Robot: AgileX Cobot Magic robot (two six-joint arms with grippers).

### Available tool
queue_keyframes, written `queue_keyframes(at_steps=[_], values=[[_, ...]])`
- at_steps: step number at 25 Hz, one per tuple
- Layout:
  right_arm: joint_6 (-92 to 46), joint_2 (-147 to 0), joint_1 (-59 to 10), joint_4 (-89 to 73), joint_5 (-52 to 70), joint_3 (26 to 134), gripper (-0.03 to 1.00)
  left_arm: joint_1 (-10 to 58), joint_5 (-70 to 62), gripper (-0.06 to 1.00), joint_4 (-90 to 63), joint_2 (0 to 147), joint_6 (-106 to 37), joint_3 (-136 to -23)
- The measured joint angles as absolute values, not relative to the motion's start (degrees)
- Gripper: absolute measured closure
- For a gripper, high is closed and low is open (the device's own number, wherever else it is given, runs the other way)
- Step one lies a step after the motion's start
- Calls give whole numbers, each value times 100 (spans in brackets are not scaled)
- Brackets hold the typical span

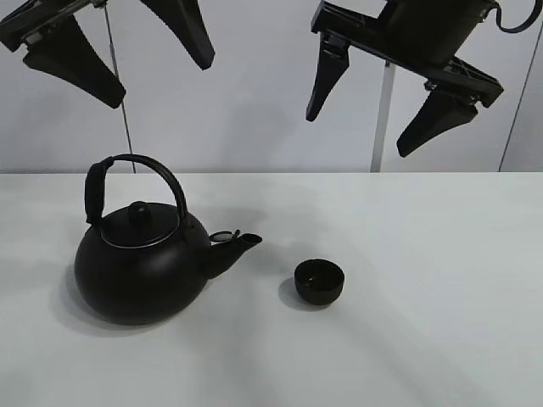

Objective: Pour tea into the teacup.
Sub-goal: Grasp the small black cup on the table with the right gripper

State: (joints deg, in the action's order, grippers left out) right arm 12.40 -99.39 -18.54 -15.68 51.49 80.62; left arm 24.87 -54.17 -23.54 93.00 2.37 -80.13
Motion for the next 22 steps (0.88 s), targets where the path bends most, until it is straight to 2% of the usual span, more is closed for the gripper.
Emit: queue_keyframes(at_steps=[8,15,22], values=[[606,-9946,-1909,-1483,5305,8062,31,2487,-5417,30,-2354,9300,237,-8013],[745,-10690,-2722,-87,5483,8062,31,2487,-5417,30,-2354,9300,237,-8013],[795,-11430,-3021,284,4974,8062,31,2487,-5417,30,-2354,9300,237,-8013]])
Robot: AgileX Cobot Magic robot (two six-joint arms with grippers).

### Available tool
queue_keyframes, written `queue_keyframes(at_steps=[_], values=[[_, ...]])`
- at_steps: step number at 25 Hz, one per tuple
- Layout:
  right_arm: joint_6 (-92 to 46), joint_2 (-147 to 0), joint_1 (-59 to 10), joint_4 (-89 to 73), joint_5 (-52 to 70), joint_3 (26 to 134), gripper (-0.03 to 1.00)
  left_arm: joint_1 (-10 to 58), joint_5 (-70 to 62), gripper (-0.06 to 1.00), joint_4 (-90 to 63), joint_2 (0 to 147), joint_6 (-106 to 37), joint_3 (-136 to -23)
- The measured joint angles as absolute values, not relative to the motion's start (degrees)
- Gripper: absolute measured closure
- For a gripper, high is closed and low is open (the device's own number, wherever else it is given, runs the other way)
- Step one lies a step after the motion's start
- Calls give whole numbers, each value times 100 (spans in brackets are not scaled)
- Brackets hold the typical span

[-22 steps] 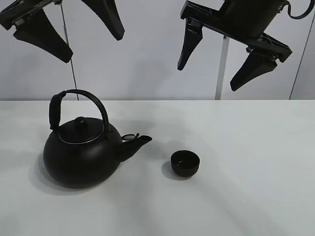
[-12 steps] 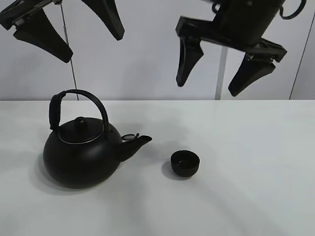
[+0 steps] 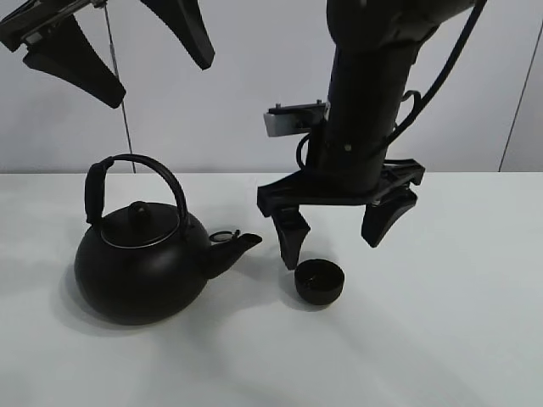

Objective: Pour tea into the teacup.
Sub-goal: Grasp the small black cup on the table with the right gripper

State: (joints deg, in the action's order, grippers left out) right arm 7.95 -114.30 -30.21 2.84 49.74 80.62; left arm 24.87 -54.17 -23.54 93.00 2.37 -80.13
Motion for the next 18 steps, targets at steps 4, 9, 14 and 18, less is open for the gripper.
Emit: queue_keyframes(at_steps=[4,9,14,18], values=[[713,-11726,-3021,362,4750,8062,31,2487,-5417,30,-2354,9300,237,-8013],[599,-11940,-3023,339,4651,8062,31,2487,-5417,30,-2354,9300,237,-8013],[290,-12019,-3023,242,4490,8062,33,2487,-5417,30,-2354,9300,237,-8013],[66,-12023,-3023,213,4447,8062,33,2487,-5417,30,-2354,9300,237,-8013]])
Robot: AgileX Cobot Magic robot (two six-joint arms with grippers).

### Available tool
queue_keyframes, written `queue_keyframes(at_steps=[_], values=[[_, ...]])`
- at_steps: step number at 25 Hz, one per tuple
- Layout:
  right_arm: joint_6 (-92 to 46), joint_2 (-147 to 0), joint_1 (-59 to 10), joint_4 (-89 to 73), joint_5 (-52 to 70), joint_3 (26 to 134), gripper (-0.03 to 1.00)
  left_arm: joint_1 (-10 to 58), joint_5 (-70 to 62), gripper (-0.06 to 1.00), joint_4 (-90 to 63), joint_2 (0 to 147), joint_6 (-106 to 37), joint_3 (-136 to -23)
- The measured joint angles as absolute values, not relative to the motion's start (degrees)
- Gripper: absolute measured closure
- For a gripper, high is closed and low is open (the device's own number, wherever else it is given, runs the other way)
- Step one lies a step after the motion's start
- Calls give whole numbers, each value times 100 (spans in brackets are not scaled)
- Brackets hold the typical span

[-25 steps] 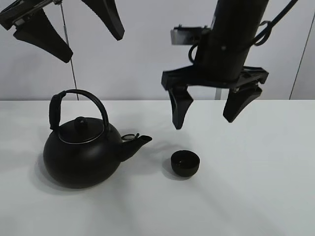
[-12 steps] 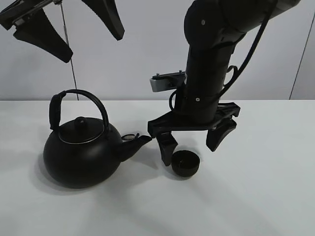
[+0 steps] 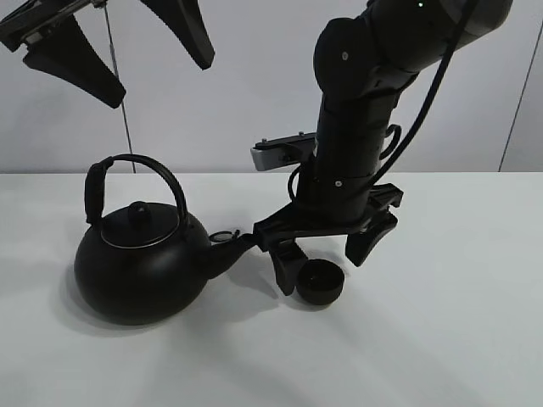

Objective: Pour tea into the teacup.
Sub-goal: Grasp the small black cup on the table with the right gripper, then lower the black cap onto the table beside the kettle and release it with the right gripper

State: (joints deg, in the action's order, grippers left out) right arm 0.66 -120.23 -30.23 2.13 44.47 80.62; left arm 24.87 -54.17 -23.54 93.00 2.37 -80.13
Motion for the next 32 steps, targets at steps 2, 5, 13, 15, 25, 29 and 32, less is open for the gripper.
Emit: queue_keyframes(at_steps=[2,5,13,15,25,29,32], values=[[-103,-12044,-3023,195,4435,8068,33,2487,-5417,30,-2354,9300,237,-8013],[-314,-12110,-3023,103,4416,8075,35,2487,-5417,30,-2354,9300,237,-8013],[-370,-12162,-3023,0,4409,8075,57,2487,-5417,30,-2354,9300,237,-8013],[-375,-12162,-3023,33,4409,8075,57,2487,-5417,30,-2354,9300,237,-8013],[-598,-12162,-3023,112,4814,8377,57,2487,-5417,30,-2348,9300,237,-8013],[-729,-12162,-3023,99,5153,8778,57,2487,-5417,30,-2348,9300,237,-8013],[-914,-12162,-3023,0,5360,9045,57,2487,-5417,30,-2348,9300,237,-8013]])
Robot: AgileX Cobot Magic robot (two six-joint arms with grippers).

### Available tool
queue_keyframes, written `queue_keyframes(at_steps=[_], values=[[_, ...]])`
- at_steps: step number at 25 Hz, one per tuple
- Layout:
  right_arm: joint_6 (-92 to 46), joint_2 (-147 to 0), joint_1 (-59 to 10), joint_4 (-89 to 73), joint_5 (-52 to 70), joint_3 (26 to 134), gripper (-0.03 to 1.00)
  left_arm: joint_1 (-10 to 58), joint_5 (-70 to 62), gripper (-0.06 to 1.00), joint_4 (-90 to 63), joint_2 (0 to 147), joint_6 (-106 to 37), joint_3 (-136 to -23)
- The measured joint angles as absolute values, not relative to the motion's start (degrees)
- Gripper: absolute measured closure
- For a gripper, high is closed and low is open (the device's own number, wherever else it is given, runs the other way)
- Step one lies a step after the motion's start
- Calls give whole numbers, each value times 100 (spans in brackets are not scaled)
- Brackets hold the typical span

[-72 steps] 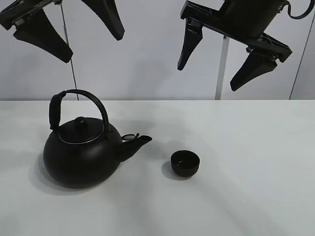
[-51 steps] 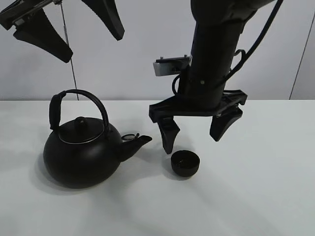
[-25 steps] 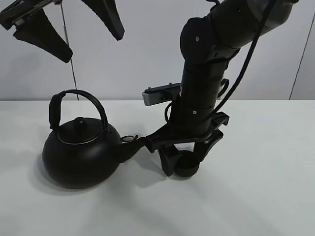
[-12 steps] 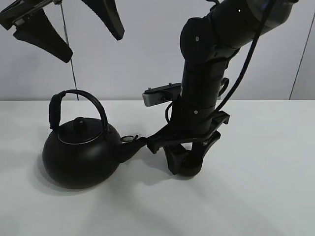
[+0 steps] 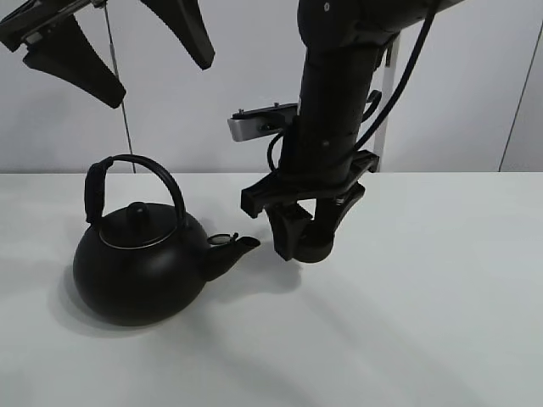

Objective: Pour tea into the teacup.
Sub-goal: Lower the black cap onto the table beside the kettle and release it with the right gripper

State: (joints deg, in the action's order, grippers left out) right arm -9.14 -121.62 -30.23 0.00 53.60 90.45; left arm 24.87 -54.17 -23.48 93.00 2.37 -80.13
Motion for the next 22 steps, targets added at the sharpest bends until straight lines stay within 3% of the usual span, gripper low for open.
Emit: queue_keyframes(at_steps=[22], values=[[-1304,-12162,-3642,57,5677,9146,57,2487,-5401,30,-2348,9300,237,-8013]])
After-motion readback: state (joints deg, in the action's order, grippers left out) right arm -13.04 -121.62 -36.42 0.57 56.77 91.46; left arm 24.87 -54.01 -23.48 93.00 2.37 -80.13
